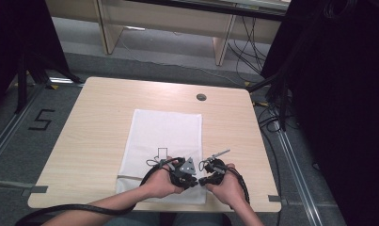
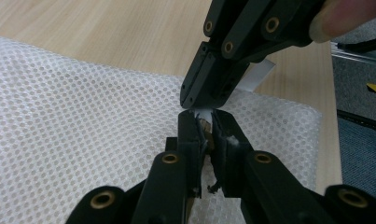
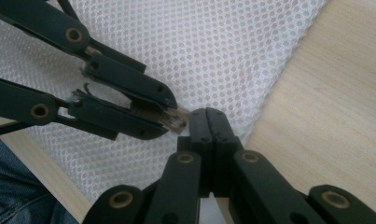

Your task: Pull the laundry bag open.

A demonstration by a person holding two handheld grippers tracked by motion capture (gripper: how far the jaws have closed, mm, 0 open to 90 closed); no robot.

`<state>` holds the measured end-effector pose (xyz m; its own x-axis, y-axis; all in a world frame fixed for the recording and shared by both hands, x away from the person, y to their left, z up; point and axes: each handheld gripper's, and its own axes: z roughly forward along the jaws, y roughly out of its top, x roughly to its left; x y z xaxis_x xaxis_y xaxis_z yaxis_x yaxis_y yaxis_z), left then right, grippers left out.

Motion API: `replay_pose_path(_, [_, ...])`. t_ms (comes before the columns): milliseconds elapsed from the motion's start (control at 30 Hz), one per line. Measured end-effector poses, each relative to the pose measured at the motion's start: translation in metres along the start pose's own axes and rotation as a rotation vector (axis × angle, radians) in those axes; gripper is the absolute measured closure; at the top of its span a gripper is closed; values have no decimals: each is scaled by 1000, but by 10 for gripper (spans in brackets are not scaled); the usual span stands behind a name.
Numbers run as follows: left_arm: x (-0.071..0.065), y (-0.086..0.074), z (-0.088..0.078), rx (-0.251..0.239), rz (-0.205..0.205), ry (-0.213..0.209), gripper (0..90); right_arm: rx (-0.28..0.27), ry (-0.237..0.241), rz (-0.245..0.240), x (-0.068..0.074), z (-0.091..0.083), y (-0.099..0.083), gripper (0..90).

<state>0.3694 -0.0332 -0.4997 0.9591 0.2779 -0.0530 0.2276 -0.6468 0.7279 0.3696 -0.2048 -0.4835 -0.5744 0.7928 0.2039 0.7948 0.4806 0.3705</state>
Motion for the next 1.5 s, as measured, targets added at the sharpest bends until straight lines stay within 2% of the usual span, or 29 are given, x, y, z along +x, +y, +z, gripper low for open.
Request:
replay_pose_path(33, [-1,0,0,1,-14,0,821,1,0,0,0,0,0,900])
replay_pose_path(167, [1,-1,-2,9,1,-1,821,-5,8,-21,-2,1,1,900])
replay_pose_path(300, [1,-1,-3,7,6,-1,821,-4,0,-19,-1,1,1,900])
replay_pose_path(333, [1,-1,-5,14,11,0,821,2,-10,1,1,0,1,900])
replay_pose_path(367, [0,-2,-4,-5,5,0,821,3,-9,-3,1,0,1,900])
replay_pose_path(467, [0,-2,-6,-5,-6,-1,821,3,-12,0,1,0,1,900])
replay_pose_path(567, [1,-2,-6,6,6,-4,821,2,-7,2,0,0,1,900])
replay_pose_path(600, [1,-2,-6,6,6,-4,821,-4,1,-18,-1,1,1,900])
replay_pose_path(733, [1,-1,-8,4,4,-5,821,-5,-4,-19,-1,1,1,900])
replay_pose_path(767, [0,-1,-8,-7,-7,-4,821,2,-8,3,1,0,1,900])
replay_pose_path(867, [1,-1,-10,-8,6,-4,821,-2,-10,-3,0,0,1,900])
replay_pose_path(900, [1,-1,-10,-8,-9,-5,821,3,-11,5,1,0,1,900])
replay_pose_path(1167, [2,-2,-12,-17,-12,-8,821,-4,-10,-6,0,1,1,900])
replay_pose_path(1200, [2,-3,-13,-18,-10,-9,821,4,-12,5,1,0,1,900])
replay_pose_path(1333, [3,-3,-14,-12,-9,-6,821,3,-12,3,1,0,1,900])
replay_pose_path(1367, [3,-2,-14,-19,3,-8,821,3,-12,3,1,0,1,900])
replay_pose_path(1433, [1,-3,-14,-20,-15,-8,821,3,-13,2,1,0,1,900])
replay_pose_path(1500, [1,-3,-14,-20,-13,-7,821,3,-13,3,1,0,1,900])
